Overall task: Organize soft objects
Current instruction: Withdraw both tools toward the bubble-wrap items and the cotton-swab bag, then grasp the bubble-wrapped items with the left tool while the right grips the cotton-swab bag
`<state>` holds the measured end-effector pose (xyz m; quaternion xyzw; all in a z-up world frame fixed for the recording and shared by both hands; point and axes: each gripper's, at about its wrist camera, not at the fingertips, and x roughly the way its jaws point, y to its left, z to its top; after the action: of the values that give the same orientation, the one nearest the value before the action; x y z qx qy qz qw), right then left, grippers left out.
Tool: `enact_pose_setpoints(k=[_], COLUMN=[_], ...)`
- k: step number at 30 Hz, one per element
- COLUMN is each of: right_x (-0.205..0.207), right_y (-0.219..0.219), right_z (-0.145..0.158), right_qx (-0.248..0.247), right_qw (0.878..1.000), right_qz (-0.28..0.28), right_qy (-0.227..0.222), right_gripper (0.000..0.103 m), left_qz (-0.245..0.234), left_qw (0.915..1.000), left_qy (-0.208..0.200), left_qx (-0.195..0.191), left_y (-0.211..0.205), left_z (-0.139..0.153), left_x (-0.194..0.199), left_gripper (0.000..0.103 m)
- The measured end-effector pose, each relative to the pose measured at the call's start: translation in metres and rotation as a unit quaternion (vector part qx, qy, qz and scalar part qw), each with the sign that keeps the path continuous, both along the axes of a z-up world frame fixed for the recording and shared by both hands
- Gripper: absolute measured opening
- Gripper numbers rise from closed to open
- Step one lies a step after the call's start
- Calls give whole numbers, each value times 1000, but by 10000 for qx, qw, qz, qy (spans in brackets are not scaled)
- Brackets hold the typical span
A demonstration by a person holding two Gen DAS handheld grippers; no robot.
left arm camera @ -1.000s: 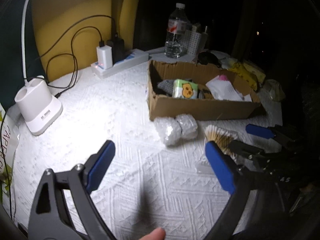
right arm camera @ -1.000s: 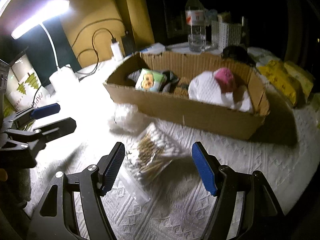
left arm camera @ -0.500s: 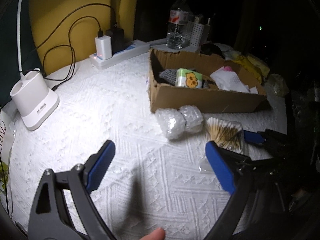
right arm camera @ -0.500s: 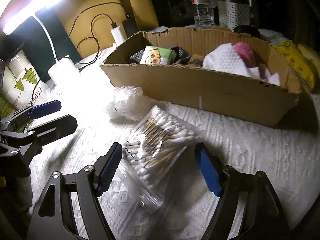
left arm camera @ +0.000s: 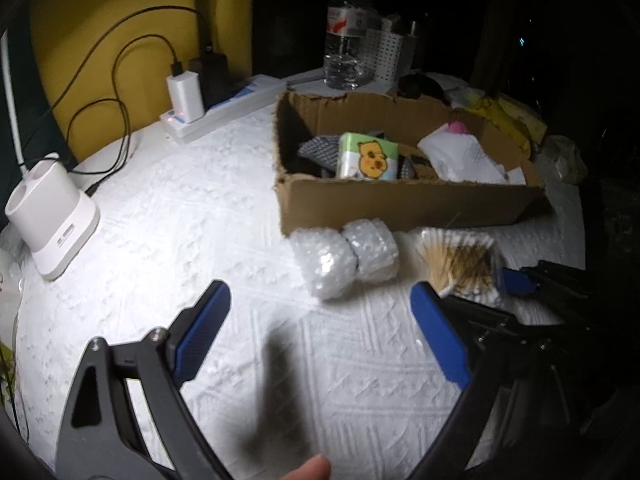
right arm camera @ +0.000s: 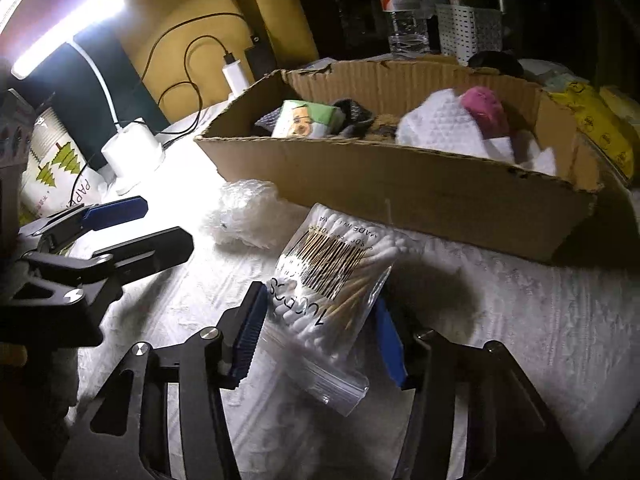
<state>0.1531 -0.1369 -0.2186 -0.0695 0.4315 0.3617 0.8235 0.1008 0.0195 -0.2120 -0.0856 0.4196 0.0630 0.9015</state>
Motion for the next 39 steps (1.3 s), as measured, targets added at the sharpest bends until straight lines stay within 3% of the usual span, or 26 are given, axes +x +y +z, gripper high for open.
enact_pose_setpoints(k=[9, 18, 23, 28, 32, 39], right_x=[5, 8, 7, 5, 3, -1], right_y=[-35, -63, -64, -60, -58, -55], right_z=[5, 7, 9, 10, 12, 18], right_qx=[76, 91, 74, 39, 16, -18], right_qw=[9996, 9988, 9987, 9989, 9989, 9988], right_qz=[-263, -479, -492, -459, -457, -462], right_qy=[-37, -80, -94, -111, -134, -184], right_gripper=[53, 52, 52, 52, 52, 51], left_qz=[145, 99, 36, -154, -235, -371], left_qw=[9997, 9978, 9982, 9986, 9988, 9990], left_qy=[195, 454, 432, 366, 334, 229], left_qx=[100, 462, 407, 348, 265, 139], left_y=[-10, -22, -20, -25, -26, -28], left_z=[-18, -36, -38, -34, -31, -21], left_x=[31, 52, 54, 52, 50, 39], left_gripper=[93, 93, 91, 70, 60, 53])
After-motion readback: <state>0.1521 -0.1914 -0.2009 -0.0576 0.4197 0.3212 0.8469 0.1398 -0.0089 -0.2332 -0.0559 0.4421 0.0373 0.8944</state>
